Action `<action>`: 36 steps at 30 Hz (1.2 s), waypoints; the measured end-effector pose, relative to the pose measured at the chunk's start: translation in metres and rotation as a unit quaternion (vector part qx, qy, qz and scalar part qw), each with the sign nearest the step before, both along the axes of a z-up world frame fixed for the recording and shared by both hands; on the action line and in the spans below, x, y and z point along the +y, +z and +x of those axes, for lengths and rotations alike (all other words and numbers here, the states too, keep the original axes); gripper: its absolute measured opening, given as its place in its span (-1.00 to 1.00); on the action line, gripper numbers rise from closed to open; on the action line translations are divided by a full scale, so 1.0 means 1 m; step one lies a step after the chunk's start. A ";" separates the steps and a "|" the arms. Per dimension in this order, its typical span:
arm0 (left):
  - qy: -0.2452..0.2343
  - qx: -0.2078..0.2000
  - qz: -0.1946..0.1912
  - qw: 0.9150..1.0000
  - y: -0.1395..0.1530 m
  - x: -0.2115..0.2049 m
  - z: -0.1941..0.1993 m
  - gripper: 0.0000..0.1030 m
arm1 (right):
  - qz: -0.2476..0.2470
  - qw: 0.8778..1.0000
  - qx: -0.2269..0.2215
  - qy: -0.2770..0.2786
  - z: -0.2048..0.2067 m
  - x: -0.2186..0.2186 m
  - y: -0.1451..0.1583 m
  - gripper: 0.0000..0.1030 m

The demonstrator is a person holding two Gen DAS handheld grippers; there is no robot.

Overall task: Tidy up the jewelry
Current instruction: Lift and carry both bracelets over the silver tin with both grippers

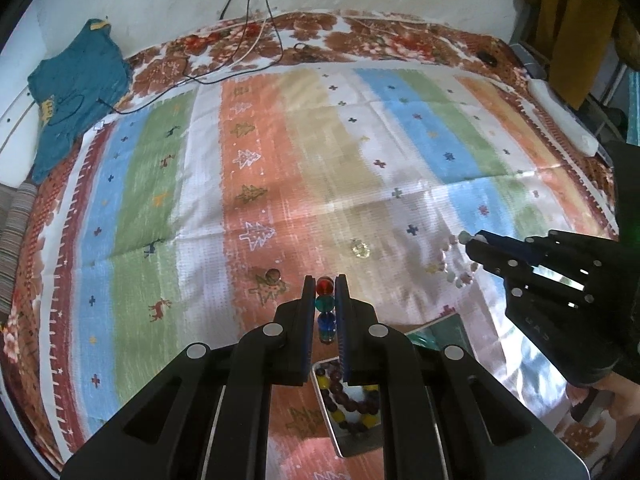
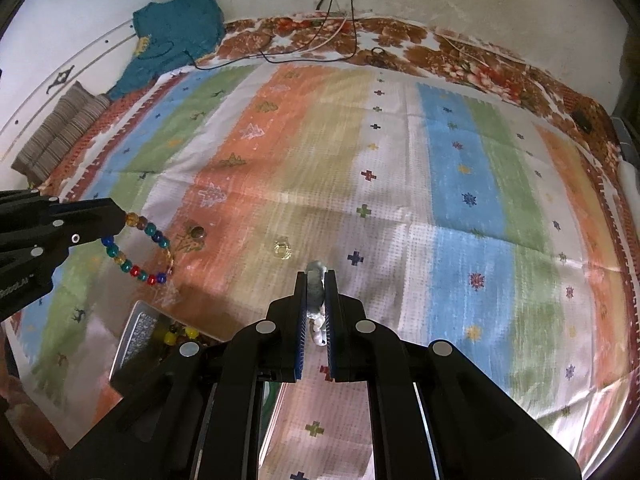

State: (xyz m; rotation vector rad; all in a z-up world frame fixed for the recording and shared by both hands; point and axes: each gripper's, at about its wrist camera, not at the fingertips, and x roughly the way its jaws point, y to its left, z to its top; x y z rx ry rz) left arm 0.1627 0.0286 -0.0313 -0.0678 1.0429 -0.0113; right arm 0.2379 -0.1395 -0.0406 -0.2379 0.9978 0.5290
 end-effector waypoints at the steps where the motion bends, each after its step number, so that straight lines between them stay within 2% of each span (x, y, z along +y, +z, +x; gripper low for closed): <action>1: -0.002 -0.003 -0.002 1.000 0.002 -0.001 -0.003 -0.82 | 0.003 1.000 -0.002 0.000 -0.002 -0.001 0.002 -0.82; 20: -0.032 -0.019 -0.012 0.999 0.014 -0.023 -0.028 -0.82 | 0.031 0.999 -0.024 0.015 -0.037 -0.009 0.026 -0.82; 36: -0.042 -0.032 -0.019 0.998 0.021 -0.031 -0.058 -0.82 | 0.030 0.999 -0.024 0.033 -0.069 -0.008 0.027 -0.82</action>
